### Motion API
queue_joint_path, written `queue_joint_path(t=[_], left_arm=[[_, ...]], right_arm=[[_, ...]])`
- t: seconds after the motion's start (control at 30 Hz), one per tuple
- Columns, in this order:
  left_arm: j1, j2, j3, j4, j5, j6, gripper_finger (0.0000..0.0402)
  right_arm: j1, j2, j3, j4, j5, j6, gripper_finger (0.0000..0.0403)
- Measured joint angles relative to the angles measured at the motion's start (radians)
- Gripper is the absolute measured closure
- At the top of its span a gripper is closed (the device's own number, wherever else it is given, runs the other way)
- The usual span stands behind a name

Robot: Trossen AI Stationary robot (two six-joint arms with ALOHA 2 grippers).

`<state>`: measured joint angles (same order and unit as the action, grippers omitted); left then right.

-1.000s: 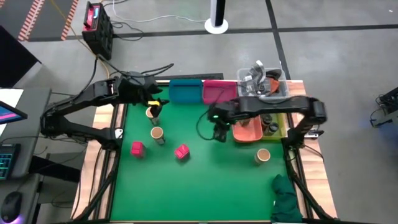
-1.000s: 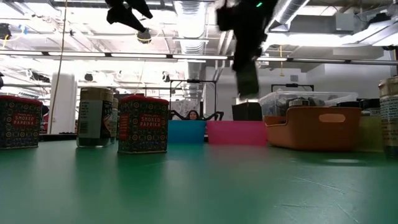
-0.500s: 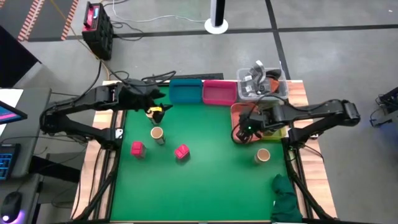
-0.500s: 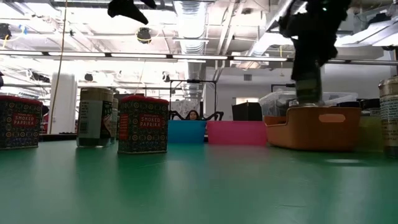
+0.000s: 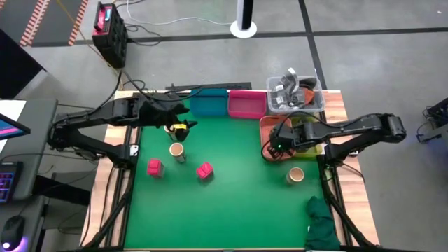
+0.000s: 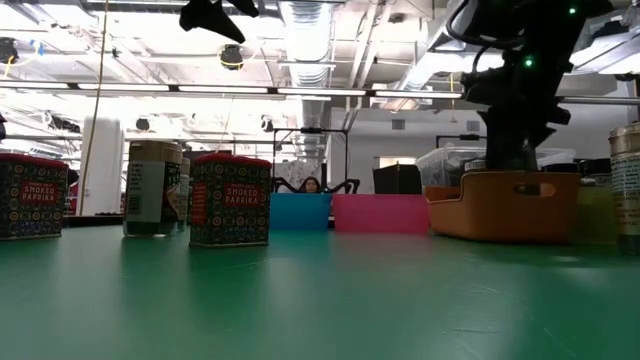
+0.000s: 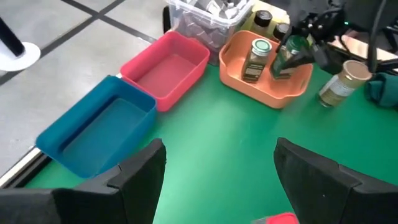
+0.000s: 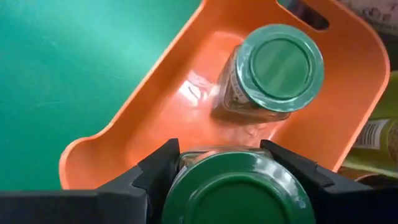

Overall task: Sort spices by type
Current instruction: Put the green seasoning bottle into the orange bin, then put the right red seasoning can into the blue bin

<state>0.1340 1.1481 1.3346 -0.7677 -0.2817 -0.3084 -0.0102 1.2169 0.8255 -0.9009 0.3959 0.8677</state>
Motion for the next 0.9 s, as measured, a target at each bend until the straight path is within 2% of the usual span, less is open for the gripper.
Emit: queue_joint_path(t=[0.3,0.57,0.73,0.9], left_arm=[[0.003,0.0,0.0,-0.001,-0.02,0.027,0.0118],[0.003,0.0,0.0,-0.005,-0.008,0.036,0.0118],[0.003,0.0,0.0,-0.008,0.077,0.035,0.0118],[0.003,0.0,0.0,-0.06,0.097,0.026,0.0118]], right_arm=[[-0.071,-0.001,-0.034,0.088,-0.027,0.056,0.0144],[-0.09,-0.001,-0.031,0.077,-0.083,0.043,0.0123],[-0.09,-0.002,0.033,-0.011,-0.087,0.016,0.0111],[-0.088,-0.003,0.133,-0.129,-0.086,-0.022,0.0107]])
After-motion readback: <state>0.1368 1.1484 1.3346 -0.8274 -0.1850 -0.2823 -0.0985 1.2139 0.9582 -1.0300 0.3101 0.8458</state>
